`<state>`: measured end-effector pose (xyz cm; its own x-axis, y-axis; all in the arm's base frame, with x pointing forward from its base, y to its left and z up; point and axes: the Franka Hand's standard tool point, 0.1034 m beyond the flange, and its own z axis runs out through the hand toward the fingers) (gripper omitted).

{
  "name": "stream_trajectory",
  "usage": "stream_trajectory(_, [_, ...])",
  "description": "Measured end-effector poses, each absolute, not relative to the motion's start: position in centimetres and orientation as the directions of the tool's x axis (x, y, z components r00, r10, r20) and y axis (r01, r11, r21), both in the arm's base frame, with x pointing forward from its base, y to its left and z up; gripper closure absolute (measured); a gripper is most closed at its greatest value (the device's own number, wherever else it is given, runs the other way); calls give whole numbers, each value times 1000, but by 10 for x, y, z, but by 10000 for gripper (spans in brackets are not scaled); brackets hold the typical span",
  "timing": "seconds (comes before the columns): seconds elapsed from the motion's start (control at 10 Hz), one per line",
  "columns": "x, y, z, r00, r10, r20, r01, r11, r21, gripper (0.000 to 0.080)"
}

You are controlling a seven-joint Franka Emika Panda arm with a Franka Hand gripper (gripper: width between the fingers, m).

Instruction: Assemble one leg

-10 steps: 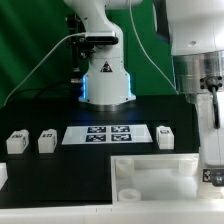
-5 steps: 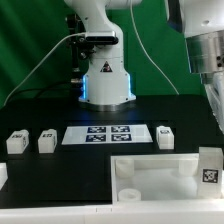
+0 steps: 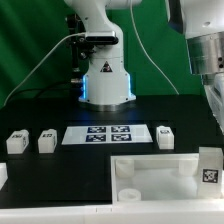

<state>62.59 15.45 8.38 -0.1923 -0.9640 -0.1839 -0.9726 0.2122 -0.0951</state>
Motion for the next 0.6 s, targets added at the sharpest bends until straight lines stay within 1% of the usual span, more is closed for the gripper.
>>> stream_trajectory(0.6, [625,154,82,-191,-965,-182,-973,210,-93,150])
